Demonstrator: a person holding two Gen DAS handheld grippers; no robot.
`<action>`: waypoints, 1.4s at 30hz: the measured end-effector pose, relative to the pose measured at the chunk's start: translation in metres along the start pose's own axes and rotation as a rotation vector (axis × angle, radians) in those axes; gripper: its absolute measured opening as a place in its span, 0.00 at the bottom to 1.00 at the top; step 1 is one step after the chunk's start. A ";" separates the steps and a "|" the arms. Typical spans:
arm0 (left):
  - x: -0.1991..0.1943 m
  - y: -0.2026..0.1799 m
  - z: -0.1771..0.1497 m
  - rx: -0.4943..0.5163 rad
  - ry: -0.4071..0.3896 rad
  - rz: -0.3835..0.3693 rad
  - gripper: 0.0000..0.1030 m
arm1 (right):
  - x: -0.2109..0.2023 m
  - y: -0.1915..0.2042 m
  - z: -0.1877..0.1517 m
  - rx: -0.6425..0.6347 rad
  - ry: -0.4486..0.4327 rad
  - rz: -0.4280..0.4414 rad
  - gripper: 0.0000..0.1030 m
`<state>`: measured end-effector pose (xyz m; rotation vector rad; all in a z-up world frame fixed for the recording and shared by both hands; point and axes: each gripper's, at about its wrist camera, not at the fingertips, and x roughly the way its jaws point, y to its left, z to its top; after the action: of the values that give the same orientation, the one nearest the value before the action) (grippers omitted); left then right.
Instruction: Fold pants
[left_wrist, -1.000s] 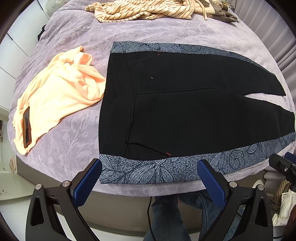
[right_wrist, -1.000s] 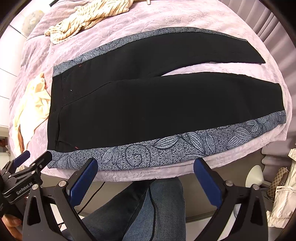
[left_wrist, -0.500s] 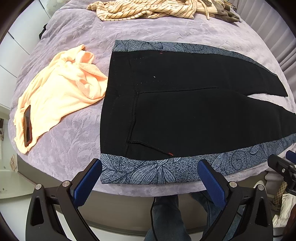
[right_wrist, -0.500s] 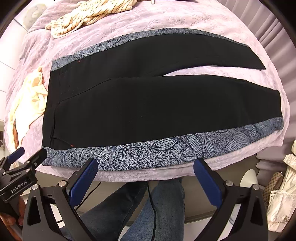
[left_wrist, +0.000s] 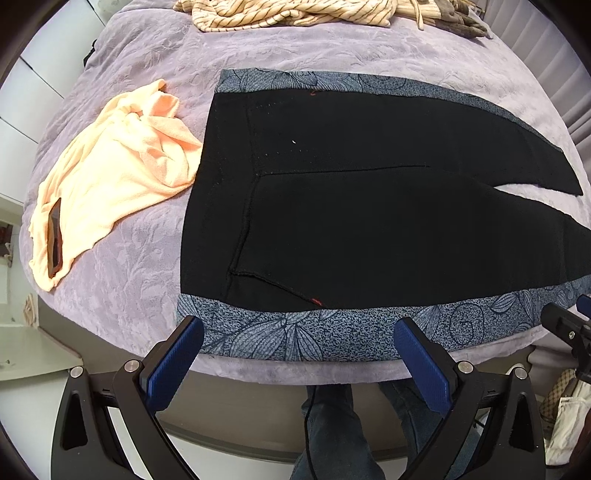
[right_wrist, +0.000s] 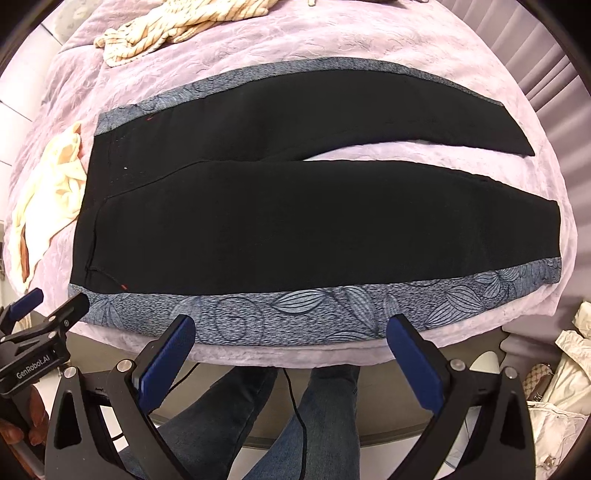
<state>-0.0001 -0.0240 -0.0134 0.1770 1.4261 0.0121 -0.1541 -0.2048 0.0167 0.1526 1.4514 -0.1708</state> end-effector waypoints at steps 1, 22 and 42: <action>0.001 -0.002 0.000 -0.001 0.005 -0.003 1.00 | 0.001 -0.003 0.001 0.000 0.004 0.001 1.00; 0.037 -0.016 0.014 -0.025 0.045 0.007 1.00 | 0.035 -0.022 0.022 0.003 0.059 0.037 1.00; 0.061 -0.013 0.015 -0.047 0.063 -0.026 1.00 | 0.053 -0.037 0.027 0.048 0.077 0.128 1.00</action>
<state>0.0225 -0.0319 -0.0733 0.1204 1.4897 0.0304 -0.1298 -0.2480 -0.0325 0.2933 1.5094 -0.0965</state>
